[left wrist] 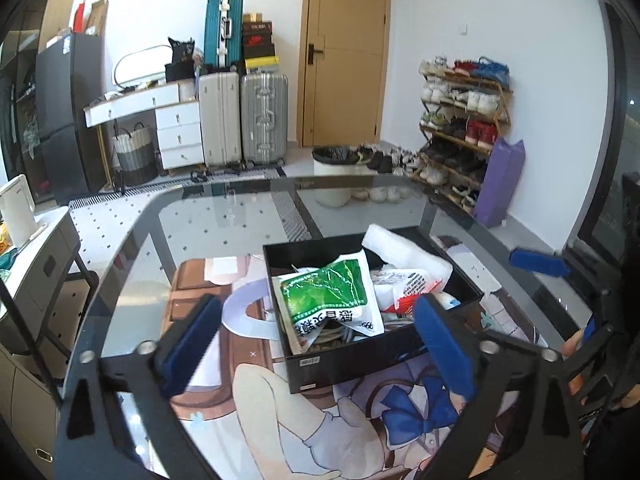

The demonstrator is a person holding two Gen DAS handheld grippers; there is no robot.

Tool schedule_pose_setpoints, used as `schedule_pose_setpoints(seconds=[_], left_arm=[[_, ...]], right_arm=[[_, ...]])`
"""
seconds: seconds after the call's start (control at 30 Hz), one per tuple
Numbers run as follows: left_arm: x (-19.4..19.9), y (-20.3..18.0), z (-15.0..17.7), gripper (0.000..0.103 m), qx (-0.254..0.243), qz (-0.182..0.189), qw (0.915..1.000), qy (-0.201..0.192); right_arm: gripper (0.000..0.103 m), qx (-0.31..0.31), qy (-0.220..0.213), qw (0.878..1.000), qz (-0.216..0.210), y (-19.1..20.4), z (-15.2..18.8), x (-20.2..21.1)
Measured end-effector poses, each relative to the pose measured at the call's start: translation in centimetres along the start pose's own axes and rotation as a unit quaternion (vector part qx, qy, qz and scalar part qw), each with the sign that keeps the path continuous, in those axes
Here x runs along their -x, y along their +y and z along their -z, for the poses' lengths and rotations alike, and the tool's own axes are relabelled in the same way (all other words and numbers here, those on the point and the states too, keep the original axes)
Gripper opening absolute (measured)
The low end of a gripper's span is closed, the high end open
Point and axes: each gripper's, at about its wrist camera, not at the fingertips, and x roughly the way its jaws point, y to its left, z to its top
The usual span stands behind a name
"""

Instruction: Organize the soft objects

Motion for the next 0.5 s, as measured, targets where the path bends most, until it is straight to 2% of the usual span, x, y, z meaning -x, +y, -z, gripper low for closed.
schedule_pose_setpoints(seconds=[0.17, 0.5], left_arm=[[1.0, 0.6, 0.6, 0.103, 0.008, 0.000, 0.9998, -0.019], [0.5, 1.5, 2.9, 0.103, 0.015, -0.019, 0.9997, -0.009]], right_arm=[[0.102, -0.015, 0.000, 1.000, -0.010, -0.2, 1.2, -0.1], [0.102, -0.029, -0.031, 0.999, -0.015, 0.1, 2.1, 1.0]])
